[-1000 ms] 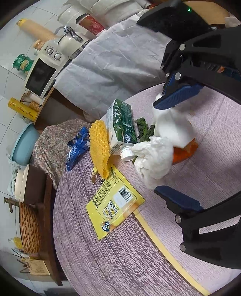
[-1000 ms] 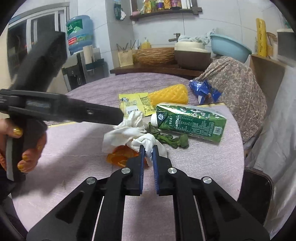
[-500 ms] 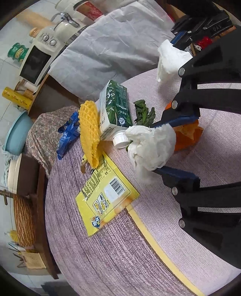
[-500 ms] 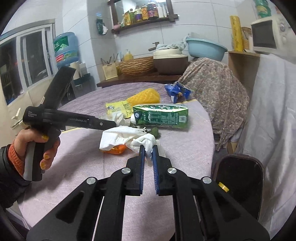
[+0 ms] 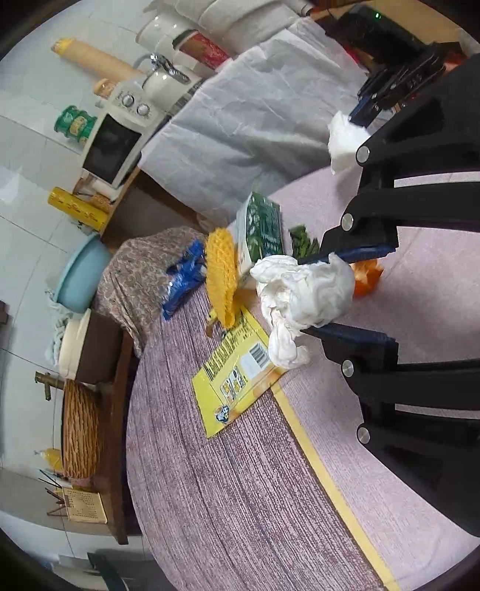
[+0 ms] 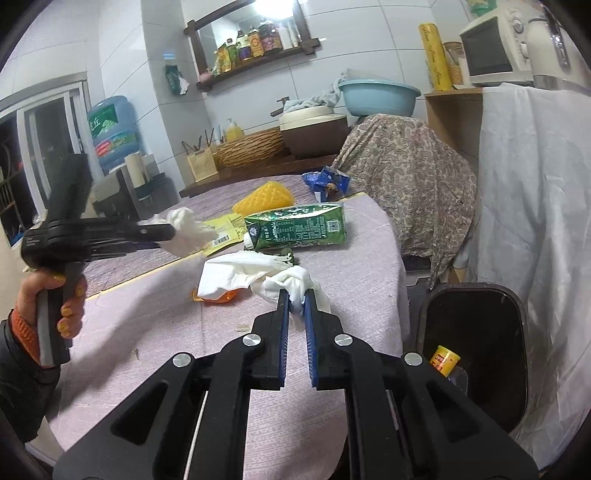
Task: Collect trash
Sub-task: 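Carry both tissues over the bin and open both tools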
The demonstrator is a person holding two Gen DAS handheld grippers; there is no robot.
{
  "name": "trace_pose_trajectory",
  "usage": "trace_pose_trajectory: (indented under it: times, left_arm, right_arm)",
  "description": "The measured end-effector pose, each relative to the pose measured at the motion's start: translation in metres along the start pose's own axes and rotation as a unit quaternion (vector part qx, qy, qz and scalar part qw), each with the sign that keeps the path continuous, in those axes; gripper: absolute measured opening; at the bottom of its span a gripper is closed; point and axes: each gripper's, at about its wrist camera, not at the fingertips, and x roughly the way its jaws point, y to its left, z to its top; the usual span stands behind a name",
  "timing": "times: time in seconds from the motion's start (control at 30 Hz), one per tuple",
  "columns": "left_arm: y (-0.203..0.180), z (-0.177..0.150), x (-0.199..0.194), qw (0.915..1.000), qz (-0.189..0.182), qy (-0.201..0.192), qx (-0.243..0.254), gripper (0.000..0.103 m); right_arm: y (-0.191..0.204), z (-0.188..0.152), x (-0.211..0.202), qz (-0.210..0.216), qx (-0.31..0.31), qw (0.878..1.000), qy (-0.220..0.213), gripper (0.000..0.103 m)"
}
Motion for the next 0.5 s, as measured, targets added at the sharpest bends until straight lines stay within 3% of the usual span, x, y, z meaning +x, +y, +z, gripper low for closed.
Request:
trace_pose_trajectory:
  times: [0.2, 0.3, 0.5]
  left_arm:
    - [-0.04, -0.015, -0.002, 0.9981, -0.055, 0.014, 0.022, 0.03]
    - [-0.074, -0.023, 0.015, 0.994, -0.092, 0.042, 0.042, 0.03]
    - [-0.136, -0.026, 0.054, 0.9857, -0.129, 0.073, 0.079, 0.03]
  right_arm:
    - [-0.014, -0.007, -0.016, -0.027, 0.034, 0.999, -0.02, 0.009]
    - [-0.027, -0.01, -0.027, -0.06, 0.045, 0.997, -0.035, 0.009]
    - [-0.076, -0.022, -0.047, -0.136, 0.089, 0.986, -0.041, 0.009]
